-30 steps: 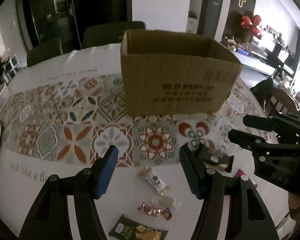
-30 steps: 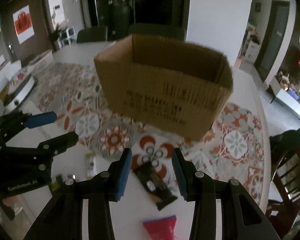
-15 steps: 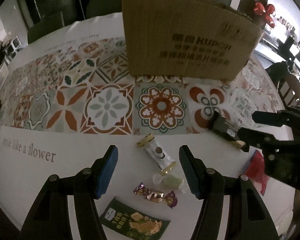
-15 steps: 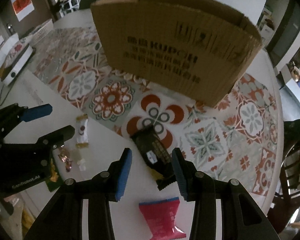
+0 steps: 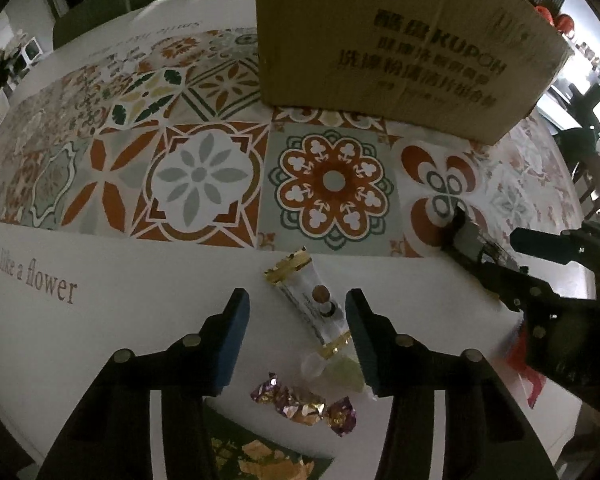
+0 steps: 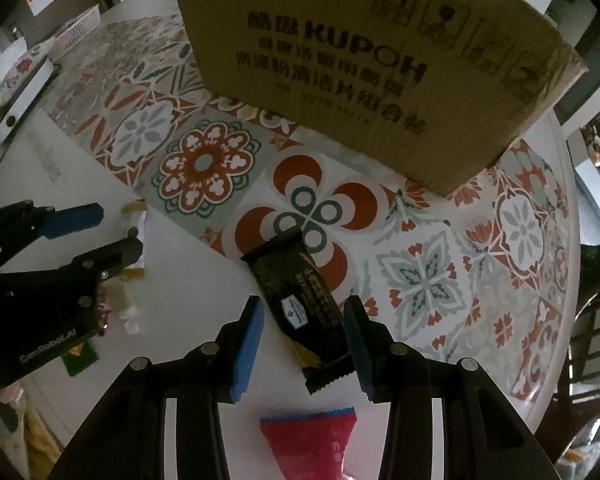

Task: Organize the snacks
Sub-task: 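Close left tool on the white-and-gold bar while right tool grasps the black bar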

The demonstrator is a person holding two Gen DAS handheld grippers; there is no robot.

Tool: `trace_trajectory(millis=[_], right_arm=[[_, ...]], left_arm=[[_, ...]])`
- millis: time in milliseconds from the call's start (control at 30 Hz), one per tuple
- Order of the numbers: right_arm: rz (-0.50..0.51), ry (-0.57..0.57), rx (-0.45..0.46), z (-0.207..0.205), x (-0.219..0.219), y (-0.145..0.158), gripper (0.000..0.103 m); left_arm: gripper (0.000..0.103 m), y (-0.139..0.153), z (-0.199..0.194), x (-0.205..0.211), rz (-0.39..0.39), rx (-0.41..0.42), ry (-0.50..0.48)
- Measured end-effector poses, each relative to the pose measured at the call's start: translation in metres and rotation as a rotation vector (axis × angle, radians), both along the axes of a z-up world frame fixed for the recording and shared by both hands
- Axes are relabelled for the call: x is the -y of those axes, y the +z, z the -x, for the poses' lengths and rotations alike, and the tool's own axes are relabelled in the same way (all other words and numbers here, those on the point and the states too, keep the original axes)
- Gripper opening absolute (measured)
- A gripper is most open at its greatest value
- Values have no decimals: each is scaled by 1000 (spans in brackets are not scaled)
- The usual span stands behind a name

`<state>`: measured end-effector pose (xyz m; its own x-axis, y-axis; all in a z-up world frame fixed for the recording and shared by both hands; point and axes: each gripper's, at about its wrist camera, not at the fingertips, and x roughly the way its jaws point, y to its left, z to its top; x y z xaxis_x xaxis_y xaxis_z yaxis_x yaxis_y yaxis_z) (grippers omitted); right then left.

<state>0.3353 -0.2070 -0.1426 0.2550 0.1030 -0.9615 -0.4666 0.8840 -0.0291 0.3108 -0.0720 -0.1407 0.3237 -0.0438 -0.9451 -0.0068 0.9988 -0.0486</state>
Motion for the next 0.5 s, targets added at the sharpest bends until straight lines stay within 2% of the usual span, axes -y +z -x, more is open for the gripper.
trace_trajectory(millis=[267,500], right_arm=[[7,-6,-17,-8,-5,-12,42],[7,-17,-4,-7,-5,-14,41]], left_arm=[[46,-6,-3,3,-33,4,-7],[44,-7,-5,-2,-31,11,1]])
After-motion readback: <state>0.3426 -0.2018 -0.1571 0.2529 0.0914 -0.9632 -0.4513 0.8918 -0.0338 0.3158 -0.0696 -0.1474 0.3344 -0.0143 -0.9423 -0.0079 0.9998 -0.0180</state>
